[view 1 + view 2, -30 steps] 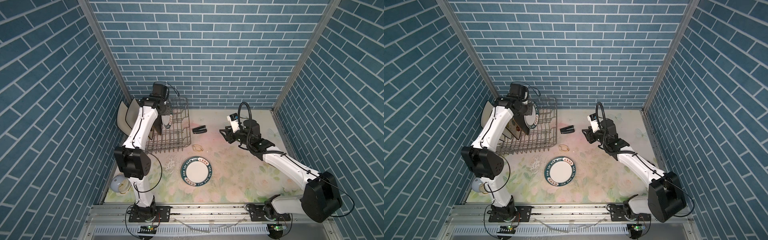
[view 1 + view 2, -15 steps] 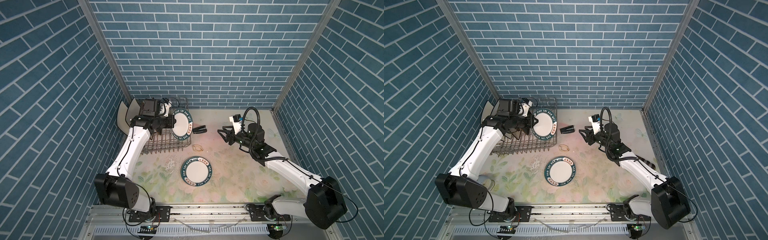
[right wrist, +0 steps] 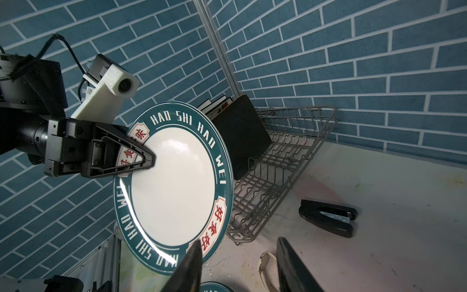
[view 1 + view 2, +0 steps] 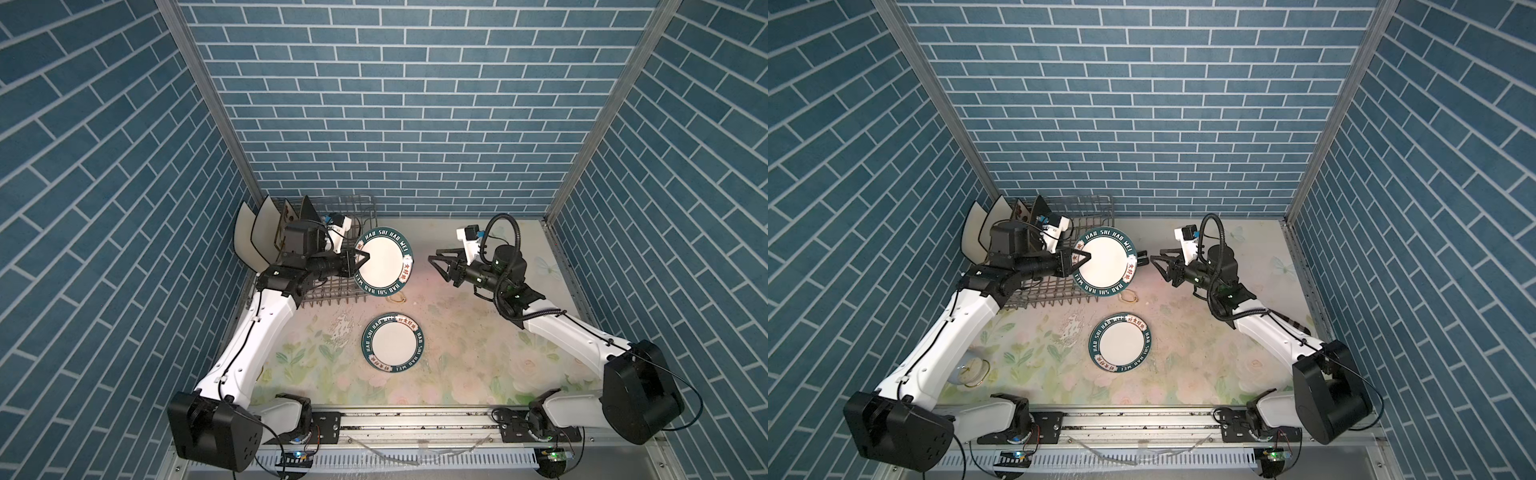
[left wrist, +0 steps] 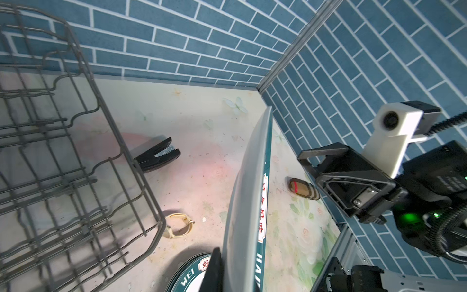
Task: Unload the plates from the dish rack
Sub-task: Place a plate on the plates.
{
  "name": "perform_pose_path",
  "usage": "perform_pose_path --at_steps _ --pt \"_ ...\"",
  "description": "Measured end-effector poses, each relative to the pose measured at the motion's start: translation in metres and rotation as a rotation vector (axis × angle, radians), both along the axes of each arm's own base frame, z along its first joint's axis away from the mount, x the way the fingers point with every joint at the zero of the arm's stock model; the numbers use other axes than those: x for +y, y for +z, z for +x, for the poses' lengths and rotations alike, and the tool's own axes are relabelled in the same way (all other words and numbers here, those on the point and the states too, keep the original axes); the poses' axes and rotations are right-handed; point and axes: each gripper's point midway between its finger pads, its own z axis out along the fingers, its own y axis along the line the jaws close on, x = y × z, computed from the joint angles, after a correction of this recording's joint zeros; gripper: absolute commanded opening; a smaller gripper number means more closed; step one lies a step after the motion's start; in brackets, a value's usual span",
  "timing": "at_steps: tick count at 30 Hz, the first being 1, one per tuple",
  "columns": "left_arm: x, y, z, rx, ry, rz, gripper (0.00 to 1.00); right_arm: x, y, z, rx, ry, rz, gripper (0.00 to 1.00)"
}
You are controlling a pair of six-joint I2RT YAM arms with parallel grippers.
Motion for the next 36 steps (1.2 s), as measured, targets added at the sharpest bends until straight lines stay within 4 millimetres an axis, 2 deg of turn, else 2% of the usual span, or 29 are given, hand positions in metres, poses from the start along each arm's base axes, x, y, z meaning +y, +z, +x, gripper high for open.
perform_pose_path --at_steps 16,27,36 --pt "-0.043 0.01 -0.012 -0.023 -0.124 -0.154 0.0 0.007 0.0 -0.001 0.06 0.041 0.06 0.45" --pt "-0.062 0.002 -0.01 -0.014 -0.169 -0.186 0.0 0.01 0.003 -0.003 0.088 0.066 0.094 0.27" --pt "-0.064 -0.001 -0.006 -0.028 -0.182 -0.199 0.01 0.01 0.011 -0.006 0.169 0.099 0.168 0.08"
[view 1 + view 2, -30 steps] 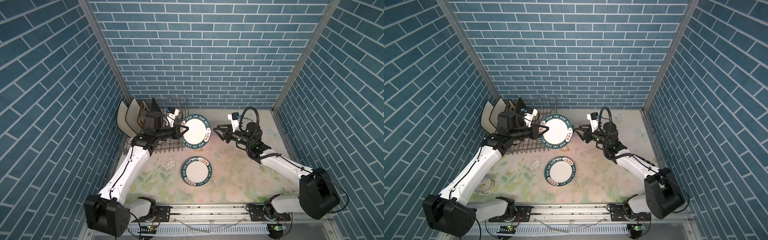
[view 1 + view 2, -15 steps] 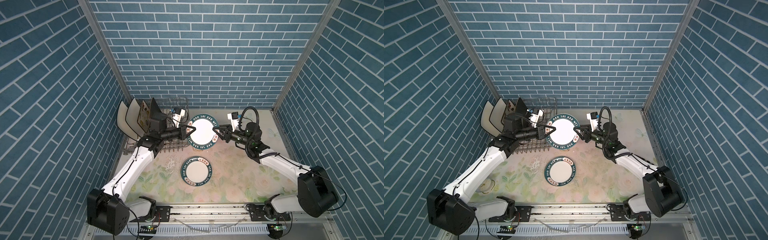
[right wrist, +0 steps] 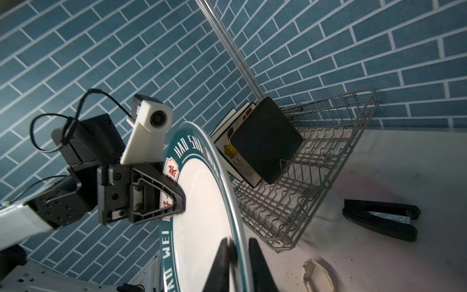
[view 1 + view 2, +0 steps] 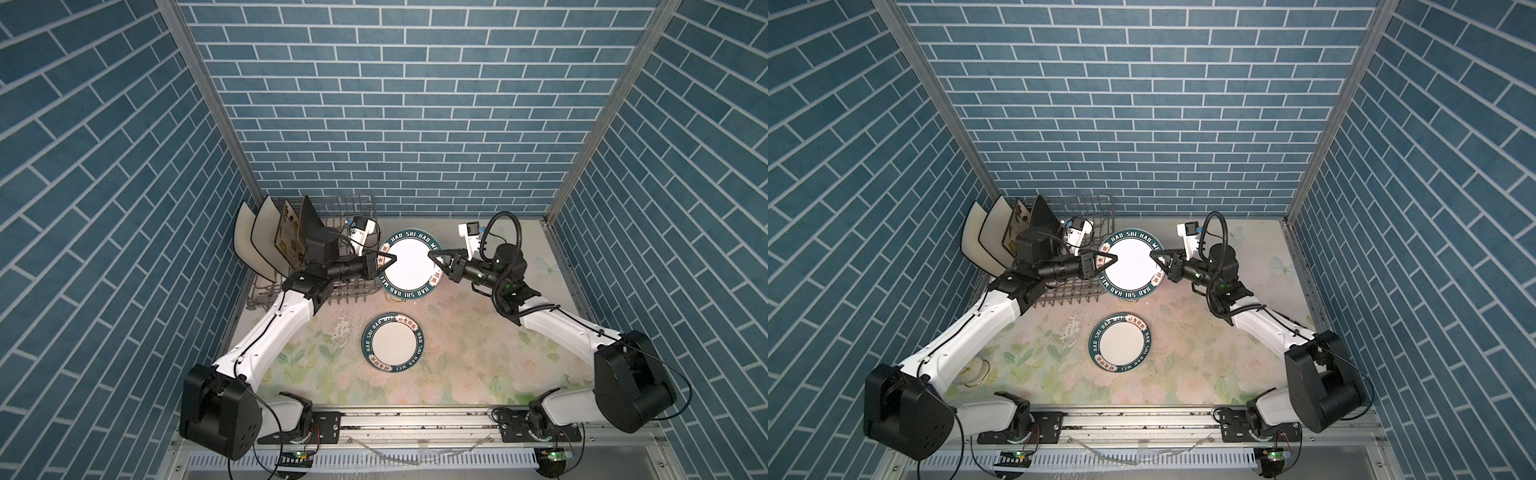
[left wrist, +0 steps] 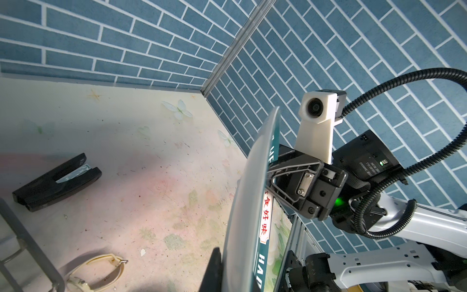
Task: Unload the plates from the dish rack
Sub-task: Place a plate on the plates.
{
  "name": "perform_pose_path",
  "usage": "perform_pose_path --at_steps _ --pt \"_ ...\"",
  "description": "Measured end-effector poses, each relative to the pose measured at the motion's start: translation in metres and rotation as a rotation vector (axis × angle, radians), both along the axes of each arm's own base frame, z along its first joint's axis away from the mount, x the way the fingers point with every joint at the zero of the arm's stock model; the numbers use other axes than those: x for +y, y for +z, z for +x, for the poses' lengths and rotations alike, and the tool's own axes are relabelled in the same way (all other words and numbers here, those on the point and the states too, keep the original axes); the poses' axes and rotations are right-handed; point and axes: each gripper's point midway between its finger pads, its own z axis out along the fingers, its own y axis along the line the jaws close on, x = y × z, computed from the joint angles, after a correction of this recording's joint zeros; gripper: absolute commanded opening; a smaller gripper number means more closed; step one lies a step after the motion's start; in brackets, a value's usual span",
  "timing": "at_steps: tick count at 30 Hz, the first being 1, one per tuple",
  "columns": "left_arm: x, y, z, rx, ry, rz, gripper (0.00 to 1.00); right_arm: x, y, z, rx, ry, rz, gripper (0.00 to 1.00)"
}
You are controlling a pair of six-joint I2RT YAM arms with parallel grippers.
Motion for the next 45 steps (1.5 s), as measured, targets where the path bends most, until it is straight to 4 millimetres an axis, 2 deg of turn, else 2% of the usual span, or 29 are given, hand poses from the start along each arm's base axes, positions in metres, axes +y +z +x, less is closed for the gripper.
perform_pose_path --at_steps 5,9,15,21,25,30,39,45 --pt "-0.002 0.0 0.002 -0.01 -0.011 -0.009 0.08 -0.001 0.002 0.002 0.008 -0.002 0.012 0.0" --pt "-0.002 -0.005 0.008 -0.004 0.0 -0.003 0.23 -0.001 0.0 0.003 0.017 0.0 0.015 0.0" --pt "-0.004 -0.015 0.013 0.009 0.006 0.015 0.3 0.003 -0.004 0.002 0.03 0.001 0.013 0.0" --pt "-0.005 -0.016 0.013 -0.015 -0.002 0.03 0.48 0.003 -0.01 0.004 0.058 -0.015 0.009 0.0" --pt "-0.002 -0.022 0.013 -0.016 0.007 0.063 0.5 0.001 -0.02 0.005 0.097 -0.033 0.002 0.0" --pt "0.014 -0.023 0.017 -0.029 0.047 0.125 0.53 -0.003 -0.04 0.0 0.15 -0.051 -0.023 0.0" --pt "0.063 0.025 0.027 -0.172 0.161 0.184 0.55 -0.017 -0.09 -0.02 0.3 -0.077 -0.11 0.0" --pt "0.082 0.031 0.023 -0.212 0.204 0.259 0.56 -0.012 -0.114 -0.045 0.388 -0.053 -0.171 0.0"
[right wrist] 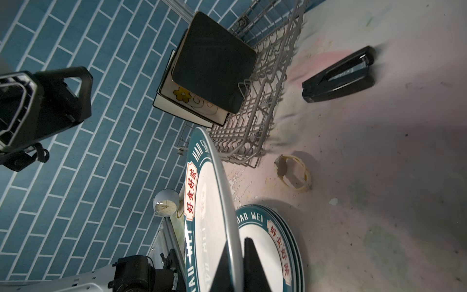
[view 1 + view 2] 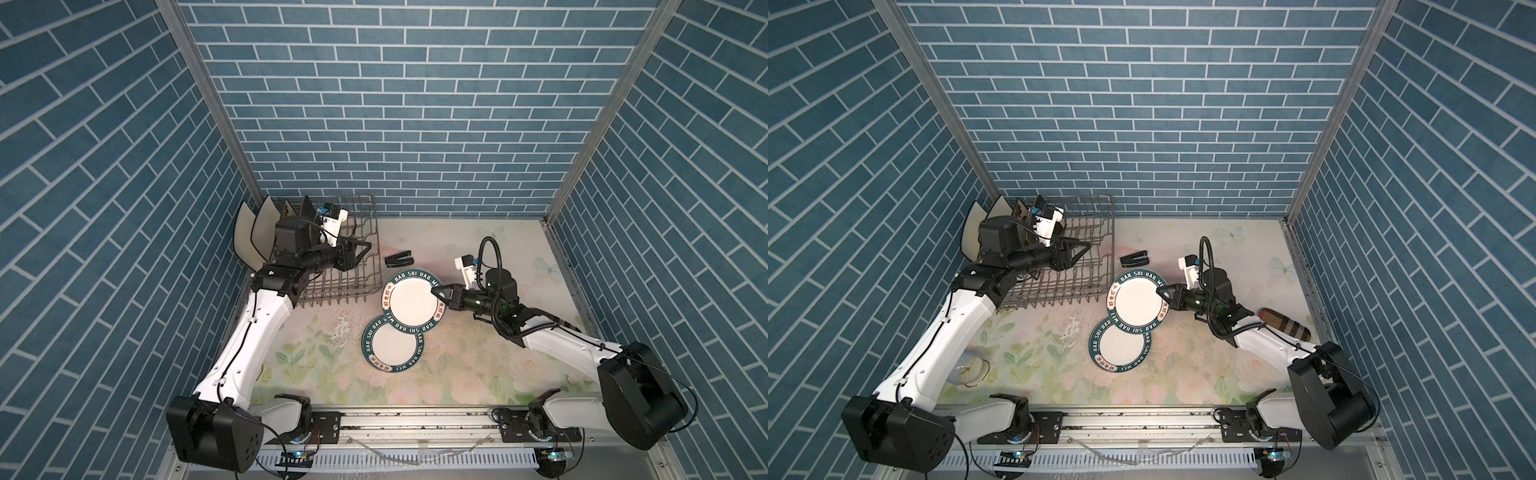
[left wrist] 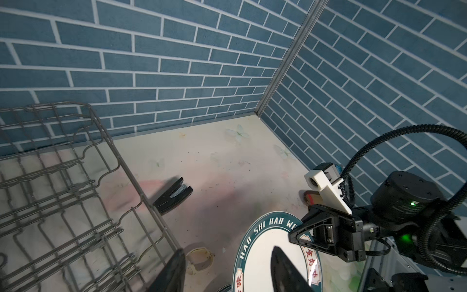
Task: Unload the plates from the dish rack
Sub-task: Place a plate on the plates.
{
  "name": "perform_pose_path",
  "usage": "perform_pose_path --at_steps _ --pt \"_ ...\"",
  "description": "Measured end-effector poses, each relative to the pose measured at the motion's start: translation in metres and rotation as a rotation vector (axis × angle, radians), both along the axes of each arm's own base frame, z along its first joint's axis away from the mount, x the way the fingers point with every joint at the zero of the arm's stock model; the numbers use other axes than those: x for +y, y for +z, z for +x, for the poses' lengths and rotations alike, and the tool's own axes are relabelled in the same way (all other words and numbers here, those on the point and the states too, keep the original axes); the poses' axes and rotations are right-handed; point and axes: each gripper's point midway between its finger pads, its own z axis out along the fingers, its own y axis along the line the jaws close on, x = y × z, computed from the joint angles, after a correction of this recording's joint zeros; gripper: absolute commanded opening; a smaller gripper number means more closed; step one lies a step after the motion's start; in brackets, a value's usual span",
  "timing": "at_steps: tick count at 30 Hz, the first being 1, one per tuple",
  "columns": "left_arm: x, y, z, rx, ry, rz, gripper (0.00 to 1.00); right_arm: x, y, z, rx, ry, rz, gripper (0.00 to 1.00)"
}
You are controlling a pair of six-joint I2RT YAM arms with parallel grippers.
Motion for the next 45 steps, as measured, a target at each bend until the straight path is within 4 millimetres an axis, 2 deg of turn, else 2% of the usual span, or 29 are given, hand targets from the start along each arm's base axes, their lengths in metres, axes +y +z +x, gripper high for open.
perform_pose_path --at_steps 7,12,30,42,45 --pt "0.007 0.002 -0.006 -0.023 0.018 0.031 0.57 0.016 -0.026 -0.026 0.071 0.046 -0.052 0.0" --pt "0.009 -0.006 -0.012 -0.017 0.019 0.039 0.57 0.025 -0.052 -0.038 0.141 0.047 -0.095 0.0" --pt "0.01 -0.025 -0.02 0.015 0.02 0.04 0.57 0.043 -0.105 -0.048 0.277 0.035 -0.156 0.0" --pt "0.011 -0.021 -0.024 0.003 0.022 0.034 0.58 0.054 -0.107 -0.047 0.304 0.053 -0.129 0.0" --pt "0.011 -0.021 -0.024 0.004 0.022 0.034 0.58 0.054 -0.108 -0.048 0.306 0.055 -0.129 0.05"
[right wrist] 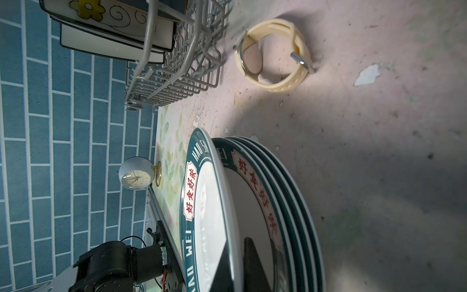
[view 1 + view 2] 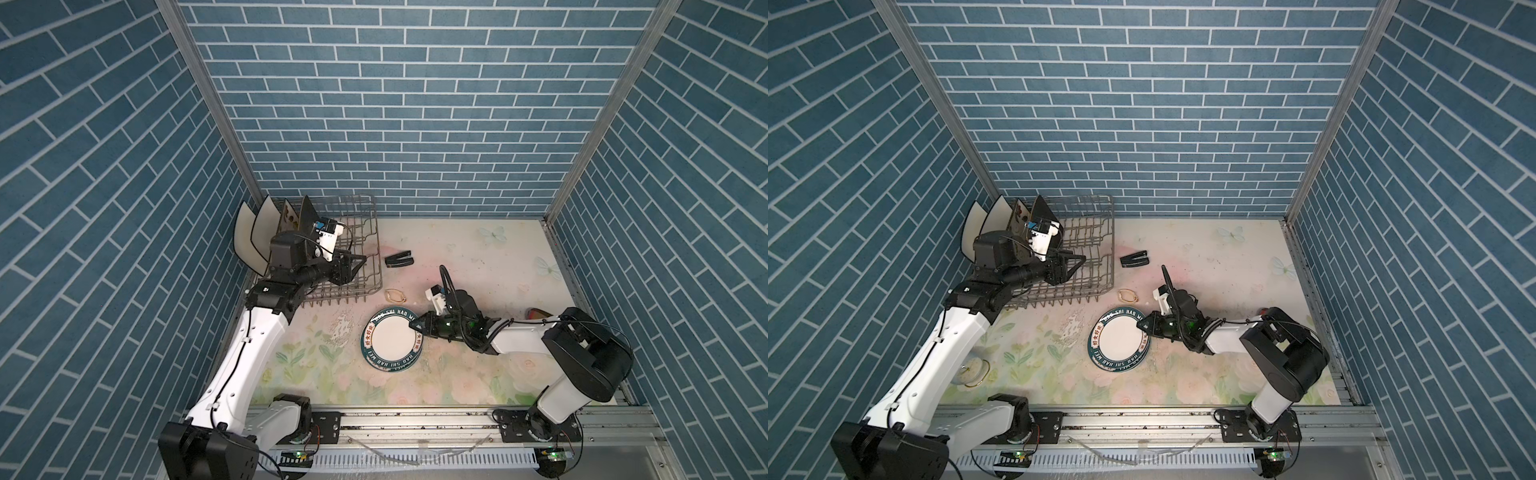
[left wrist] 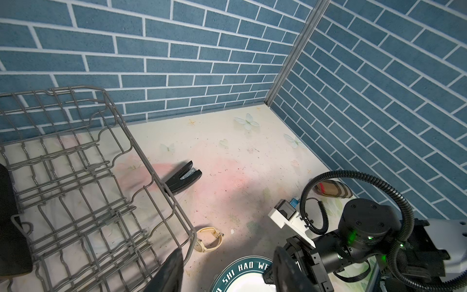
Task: Unload the plates from the dish rack
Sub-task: Place a plate on the plates.
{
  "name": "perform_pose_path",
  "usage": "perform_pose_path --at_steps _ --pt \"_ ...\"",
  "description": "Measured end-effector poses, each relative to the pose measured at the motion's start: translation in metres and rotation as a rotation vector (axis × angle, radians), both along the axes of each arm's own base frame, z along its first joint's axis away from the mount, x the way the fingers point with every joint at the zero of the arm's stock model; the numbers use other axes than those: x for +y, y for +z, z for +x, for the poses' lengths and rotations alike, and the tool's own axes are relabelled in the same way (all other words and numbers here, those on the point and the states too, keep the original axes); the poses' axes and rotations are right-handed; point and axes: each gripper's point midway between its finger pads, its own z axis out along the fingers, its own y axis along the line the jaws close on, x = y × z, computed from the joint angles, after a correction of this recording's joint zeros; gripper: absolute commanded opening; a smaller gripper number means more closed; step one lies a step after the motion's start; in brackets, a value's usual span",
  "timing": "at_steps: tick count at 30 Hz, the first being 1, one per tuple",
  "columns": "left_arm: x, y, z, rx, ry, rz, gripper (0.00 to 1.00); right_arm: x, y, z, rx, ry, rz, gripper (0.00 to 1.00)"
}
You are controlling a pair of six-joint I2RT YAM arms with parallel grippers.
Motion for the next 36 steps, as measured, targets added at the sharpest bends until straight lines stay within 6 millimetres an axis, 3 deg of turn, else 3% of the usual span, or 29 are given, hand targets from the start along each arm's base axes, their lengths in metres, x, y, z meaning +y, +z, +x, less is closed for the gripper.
perform_pose_path --at_steps 6,10,22,30,36 --pt "0.0 -0.001 0.0 0.002 0.0 0.0 0.58 -0.002 -0.005 -0.003 0.019 0.004 -0.022 0.18" --pt "0.0 -0.001 0.0 0.002 0.0 -0.001 0.58 -0.007 -0.015 -0.01 0.052 0.014 -0.064 0.23" --pt "0.0 -0.001 0.0 0.004 0.001 -0.002 0.58 -0.014 -0.009 -0.016 0.052 0.063 -0.155 0.32" --pt "0.0 -0.001 0.0 0.004 0.001 -0.002 0.58 -0.023 -0.002 -0.018 0.035 0.094 -0.251 0.32" --pt "0.0 -0.001 0.0 0.004 0.001 -0.002 0.58 -0.031 -0.007 -0.022 0.048 0.112 -0.308 0.25"
